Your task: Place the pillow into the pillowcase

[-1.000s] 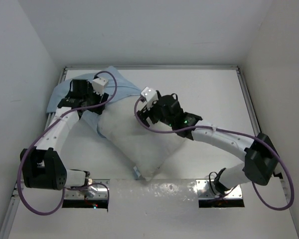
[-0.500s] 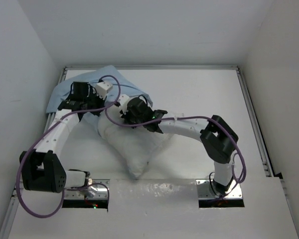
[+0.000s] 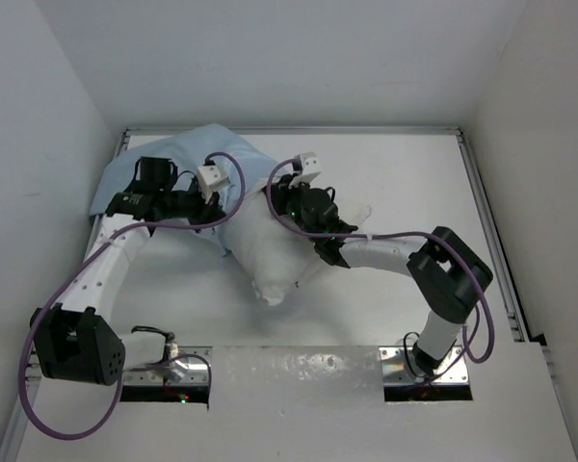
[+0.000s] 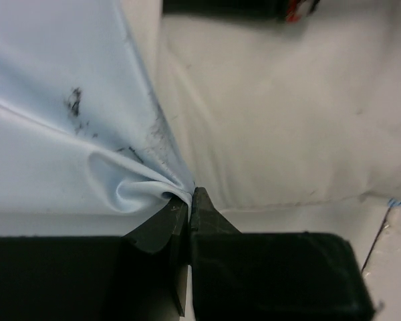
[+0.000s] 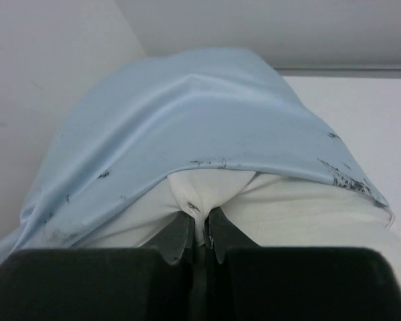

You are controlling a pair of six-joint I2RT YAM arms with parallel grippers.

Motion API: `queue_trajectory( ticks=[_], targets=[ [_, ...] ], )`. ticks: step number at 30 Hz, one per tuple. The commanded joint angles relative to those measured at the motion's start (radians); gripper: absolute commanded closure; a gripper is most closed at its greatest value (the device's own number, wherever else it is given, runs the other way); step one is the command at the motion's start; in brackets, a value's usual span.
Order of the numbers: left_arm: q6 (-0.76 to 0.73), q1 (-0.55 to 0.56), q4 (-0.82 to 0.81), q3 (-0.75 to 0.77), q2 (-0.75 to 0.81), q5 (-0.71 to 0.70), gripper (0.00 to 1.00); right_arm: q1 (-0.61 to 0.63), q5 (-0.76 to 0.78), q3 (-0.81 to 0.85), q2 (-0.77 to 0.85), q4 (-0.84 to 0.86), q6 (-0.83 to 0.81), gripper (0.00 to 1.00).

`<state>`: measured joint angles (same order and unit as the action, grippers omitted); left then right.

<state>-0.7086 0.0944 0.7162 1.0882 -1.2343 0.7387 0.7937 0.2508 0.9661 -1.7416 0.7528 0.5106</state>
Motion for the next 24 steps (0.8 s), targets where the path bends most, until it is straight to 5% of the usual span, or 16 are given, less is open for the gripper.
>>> queue_trajectory(
  ticks=[1, 6, 12, 13, 15, 17, 20, 23, 24],
  targets=[
    [0.039, 0.042, -0.068, 0.036, 0.036, 0.279, 1.00, 0.051, 0.252, -0.018, -0.004, 0.396, 0.068, 1.00],
    [0.227, 0.088, -0.260, 0.050, 0.006, 0.387, 1.00, 0.136, 0.393, 0.093, -0.183, 0.345, 0.026, 1.00],
    [-0.057, 0.087, 0.042, -0.011, 0.036, 0.266, 1.00, 0.119, 0.334, 0.055, -0.231, 0.214, -0.043, 0.99],
    [-0.127, 0.082, 0.080, -0.031, 0.039, 0.257, 1.00, 0.113, 0.285, 0.021, -0.210, 0.223, -0.067, 0.90],
    [-0.185, 0.045, 0.168, -0.066, 0.041, 0.245, 1.00, 0.108, 0.149, -0.068, -0.116, 0.205, -0.164, 0.46],
    [-0.241, 0.001, 0.206, -0.068, 0.044, 0.212, 1.00, 0.105, -0.026, -0.090, 0.001, 0.098, -0.243, 0.21],
    [-0.276, -0.067, 0.238, -0.067, 0.050, 0.168, 1.00, 0.107, -0.159, -0.084, 0.152, -0.214, -0.309, 0.12],
    [-0.270, -0.088, 0.235, -0.067, 0.061, 0.087, 0.71, 0.107, -0.188, -0.061, 0.255, -0.525, -0.337, 0.01],
    [-0.258, -0.088, 0.224, -0.056, 0.062, 0.035, 0.50, 0.107, -0.186, -0.055, 0.317, -0.652, -0.339, 0.01]
  ],
)
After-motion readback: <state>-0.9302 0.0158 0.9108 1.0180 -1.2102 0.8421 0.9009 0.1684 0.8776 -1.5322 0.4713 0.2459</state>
